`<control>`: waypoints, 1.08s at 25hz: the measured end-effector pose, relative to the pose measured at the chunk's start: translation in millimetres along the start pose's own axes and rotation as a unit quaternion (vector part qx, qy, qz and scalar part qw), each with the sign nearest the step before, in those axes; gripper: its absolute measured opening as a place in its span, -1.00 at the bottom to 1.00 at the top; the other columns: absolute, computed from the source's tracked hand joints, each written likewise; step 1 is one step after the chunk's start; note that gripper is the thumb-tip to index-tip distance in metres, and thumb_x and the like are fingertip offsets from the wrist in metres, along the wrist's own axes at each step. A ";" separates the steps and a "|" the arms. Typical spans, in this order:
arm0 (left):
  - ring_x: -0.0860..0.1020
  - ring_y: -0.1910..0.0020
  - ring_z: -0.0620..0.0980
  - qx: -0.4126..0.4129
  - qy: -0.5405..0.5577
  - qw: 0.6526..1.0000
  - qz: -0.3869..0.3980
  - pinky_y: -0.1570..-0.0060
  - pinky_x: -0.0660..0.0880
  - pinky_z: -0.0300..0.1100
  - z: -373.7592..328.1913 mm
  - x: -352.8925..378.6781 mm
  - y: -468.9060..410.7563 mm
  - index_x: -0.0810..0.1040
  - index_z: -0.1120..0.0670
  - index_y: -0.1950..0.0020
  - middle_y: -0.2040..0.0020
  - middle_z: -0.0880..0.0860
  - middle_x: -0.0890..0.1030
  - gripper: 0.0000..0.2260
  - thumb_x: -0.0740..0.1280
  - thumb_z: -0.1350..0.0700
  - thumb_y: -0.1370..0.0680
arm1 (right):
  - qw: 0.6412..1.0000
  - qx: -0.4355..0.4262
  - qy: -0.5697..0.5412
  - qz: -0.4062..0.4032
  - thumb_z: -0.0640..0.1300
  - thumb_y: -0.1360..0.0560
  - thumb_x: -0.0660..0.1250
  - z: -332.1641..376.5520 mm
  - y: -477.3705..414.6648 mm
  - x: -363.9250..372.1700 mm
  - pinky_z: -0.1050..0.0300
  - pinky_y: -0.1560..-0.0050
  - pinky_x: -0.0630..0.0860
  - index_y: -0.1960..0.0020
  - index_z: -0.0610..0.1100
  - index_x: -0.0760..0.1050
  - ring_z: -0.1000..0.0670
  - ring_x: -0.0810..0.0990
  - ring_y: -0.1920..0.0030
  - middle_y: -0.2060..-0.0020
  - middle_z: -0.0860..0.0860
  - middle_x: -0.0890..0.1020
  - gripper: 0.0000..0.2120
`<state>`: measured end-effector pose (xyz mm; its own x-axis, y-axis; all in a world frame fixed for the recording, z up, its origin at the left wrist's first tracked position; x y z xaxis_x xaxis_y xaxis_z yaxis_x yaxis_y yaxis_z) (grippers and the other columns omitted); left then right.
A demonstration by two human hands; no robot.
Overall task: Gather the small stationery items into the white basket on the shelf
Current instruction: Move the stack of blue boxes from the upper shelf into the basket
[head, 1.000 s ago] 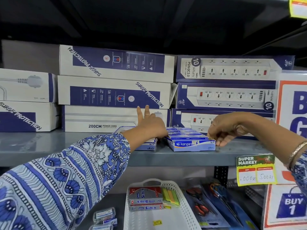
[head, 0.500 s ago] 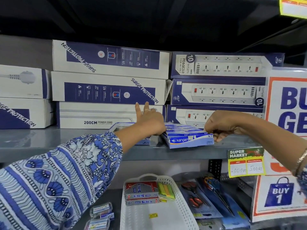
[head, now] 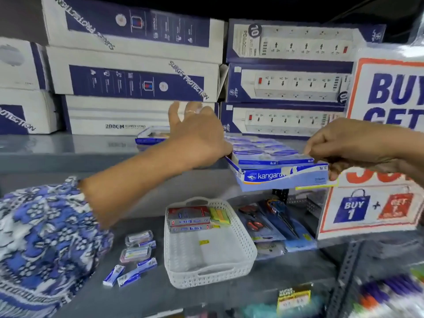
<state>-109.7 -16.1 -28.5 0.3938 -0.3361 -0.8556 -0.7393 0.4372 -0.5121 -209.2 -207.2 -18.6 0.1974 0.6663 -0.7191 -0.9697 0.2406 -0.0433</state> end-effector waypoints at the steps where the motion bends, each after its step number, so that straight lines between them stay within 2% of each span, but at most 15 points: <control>1: 0.06 -0.45 0.01 0.001 0.005 1.000 -0.012 -0.42 -0.23 0.09 -0.5 0.2 11.9 0.65 0.08 0.05 -0.35 -0.02 0.35 -0.79 0.28 0.01 -0.48 | 1.000 -0.002 -0.011 0.003 -0.43 -0.51 0.15 -2.8 8.3 3.9 0.36 0.64 0.44 0.09 -0.56 0.49 0.12 0.47 0.68 0.46 -0.24 0.52 -0.80; 4: 0.14 -0.37 0.04 0.012 -0.001 0.999 -0.042 -0.41 -0.17 0.08 -2.5 1.3 43.3 0.65 0.09 0.09 -0.27 -0.02 0.39 -0.80 0.29 0.02 -0.46 | 0.999 -0.014 -0.028 0.020 -0.47 -0.50 0.15 -13.0 29.1 17.6 0.39 0.66 0.42 0.28 -0.39 0.56 0.11 0.45 0.70 0.62 -0.12 0.56 -0.73; 8: 0.19 -0.29 0.06 0.019 0.001 0.998 -0.055 -0.34 -0.13 0.01 1.6 18.5 75.8 0.64 0.10 0.15 -0.18 -0.03 0.42 -0.82 0.30 0.04 -0.43 | 0.997 -0.008 -0.030 0.065 -0.52 -0.49 0.13 -31.5 39.2 42.7 0.41 0.65 0.41 0.41 -0.33 0.59 0.10 0.46 0.70 0.65 -0.12 0.57 -0.60; 11: 0.18 -0.27 0.04 0.008 0.012 0.999 -0.031 -0.26 -0.22 -0.11 8.4 48.8 89.4 0.63 0.09 0.20 -0.15 -0.05 0.42 -0.85 0.30 0.07 -0.44 | 0.995 0.009 -0.017 0.102 -0.47 -0.50 0.15 -46.9 32.7 63.3 0.41 0.63 0.40 0.35 -0.32 0.60 0.12 0.48 0.68 0.63 -0.06 0.58 -0.66; 14: 0.17 -0.27 0.05 -0.011 0.030 0.999 0.003 -0.37 -0.23 -0.01 16.9 86.7 85.8 0.47 0.04 0.40 -0.15 -0.05 0.40 -0.79 0.28 0.12 -0.45 | 0.993 0.028 -0.018 0.111 -0.46 -0.48 0.17 -62.6 11.0 88.0 0.40 0.62 0.43 0.35 -0.28 0.54 0.13 0.50 0.67 0.65 -0.01 0.56 -0.70; 15: 0.17 -0.28 0.06 -0.015 0.036 0.999 0.016 -0.39 -0.22 0.03 20.6 100.4 82.2 0.44 0.02 0.41 -0.16 -0.04 0.39 -0.77 0.27 0.14 -0.46 | 0.993 0.039 -0.019 0.109 -0.46 -0.48 0.17 -68.9 0.1 96.7 0.38 0.62 0.45 0.36 -0.27 0.51 0.13 0.51 0.68 0.67 0.00 0.55 -0.70; 19: 0.16 -0.35 0.13 -0.023 0.027 0.999 0.035 -0.42 -0.19 0.11 37.6 168.7 62.1 0.62 0.09 0.11 -0.31 0.05 0.36 -0.81 0.20 0.12 -0.51 | 0.993 0.072 -0.016 0.088 -0.42 -0.48 0.20 -106.3 -61.6 136.3 0.29 0.55 0.55 0.39 -0.27 0.47 0.15 0.51 0.69 0.75 0.02 0.51 -0.72; 21: 0.16 -0.37 0.15 -0.038 0.002 0.999 0.035 -0.42 -0.14 0.13 45.2 205.0 50.4 0.59 0.10 -0.08 -0.36 0.09 0.34 -0.75 0.17 0.10 -0.54 | 0.994 0.080 0.011 0.073 -0.38 -0.48 0.23 -126.6 -95.7 157.7 0.28 0.55 0.55 0.42 -0.25 0.47 0.16 0.50 0.71 0.77 0.03 0.50 -0.70; 23: 0.17 -0.39 0.17 -0.049 -0.022 0.998 0.041 -0.42 -0.11 0.15 51.6 241.6 39.8 0.49 0.13 -0.24 -0.38 0.12 0.32 -0.69 0.15 0.13 -0.54 | 0.994 0.083 0.048 0.059 -0.36 -0.48 0.23 -145.9 -126.7 178.3 0.26 0.56 0.55 0.44 -0.25 0.46 0.16 0.51 0.70 0.77 0.03 0.50 -0.68; 24: 0.18 -0.40 0.18 -0.052 -0.027 0.997 0.046 -0.43 -0.11 0.16 54.4 259.2 35.6 0.43 0.14 -0.30 -0.38 0.14 0.32 -0.66 0.16 0.14 -0.54 | 0.993 0.082 0.064 0.052 -0.36 -0.48 0.23 -154.1 -139.5 188.3 0.22 0.52 0.57 0.44 -0.25 0.45 0.12 0.57 0.65 0.72 0.00 0.55 -0.69; 25: 0.18 -0.40 0.18 -0.057 -0.029 0.997 0.050 -0.43 -0.10 0.17 56.9 276.5 31.4 0.39 0.13 -0.33 -0.38 0.15 0.32 -0.64 0.17 0.14 -0.54 | 0.992 0.075 0.087 0.045 -0.35 -0.47 0.24 -161.6 -151.9 198.2 0.14 0.42 0.63 0.42 -0.24 0.43 0.03 0.67 0.50 0.59 -0.10 0.64 -0.72; 26: 0.17 -0.41 0.18 -0.064 -0.031 0.996 0.053 -0.43 -0.10 0.17 58.3 291.9 27.4 0.39 0.11 -0.34 -0.38 0.15 0.31 -0.64 0.19 0.15 -0.54 | 0.990 0.070 0.119 0.043 -0.35 -0.46 0.24 -168.4 -162.7 207.9 0.05 0.28 0.66 0.40 -0.23 0.38 -0.09 0.72 0.30 0.37 -0.24 0.71 -0.75; 27: 0.16 -0.43 0.17 -0.070 -0.033 0.995 0.062 -0.44 -0.11 0.17 59.5 304.1 26.0 0.40 0.09 -0.34 -0.40 0.13 0.29 -0.64 0.20 0.15 -0.54 | 0.985 0.066 0.155 0.046 -0.36 -0.45 0.23 -173.6 -170.7 217.0 0.04 0.21 0.64 0.39 -0.21 0.33 -0.16 0.70 0.17 0.16 -0.32 0.70 -0.75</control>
<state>23.4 -57.3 -306.4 0.3269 -0.2297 -0.9167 -0.8512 0.3499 -0.3912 -25.9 -226.2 -287.6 0.0362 0.4477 -0.8935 -0.9499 0.2931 0.1083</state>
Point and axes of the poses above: each hand's wrist, its own y-axis away from the middle knuckle, its own x-axis out of the palm, z = x × y, the point moved 2 cm from there along -y, towards the middle knuckle
